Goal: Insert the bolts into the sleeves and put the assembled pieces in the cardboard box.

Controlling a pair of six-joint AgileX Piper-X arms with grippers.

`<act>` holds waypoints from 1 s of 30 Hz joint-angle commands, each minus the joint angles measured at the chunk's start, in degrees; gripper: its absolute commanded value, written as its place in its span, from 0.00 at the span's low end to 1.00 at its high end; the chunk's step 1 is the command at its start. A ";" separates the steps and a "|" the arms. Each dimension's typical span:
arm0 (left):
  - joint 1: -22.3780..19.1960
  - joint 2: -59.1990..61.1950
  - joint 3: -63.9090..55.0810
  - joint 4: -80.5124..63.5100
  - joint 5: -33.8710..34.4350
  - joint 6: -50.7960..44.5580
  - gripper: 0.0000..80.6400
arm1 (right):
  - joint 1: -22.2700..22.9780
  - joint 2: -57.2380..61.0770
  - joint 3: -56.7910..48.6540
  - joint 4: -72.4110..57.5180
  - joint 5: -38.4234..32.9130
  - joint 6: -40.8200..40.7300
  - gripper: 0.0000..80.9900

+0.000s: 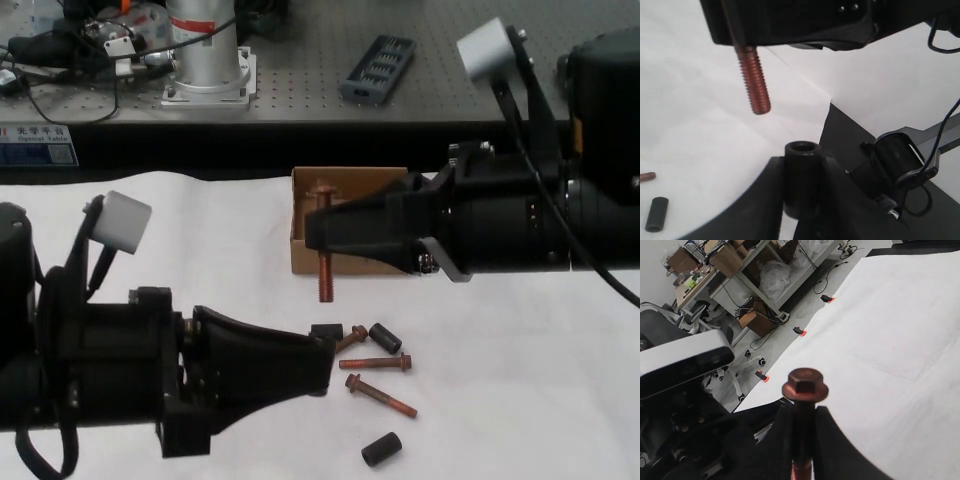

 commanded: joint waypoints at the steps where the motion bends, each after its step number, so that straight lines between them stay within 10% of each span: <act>1: 2.25 -0.53 -0.19 -1.62 0.52 0.66 0.01 | 0.17 -0.04 0.01 -1.89 0.00 -0.72 0.02; 30: 3.27 -0.53 -0.19 -6.72 1.43 -1.95 0.01 | 4.60 -0.04 0.01 -8.43 0.02 0.59 0.02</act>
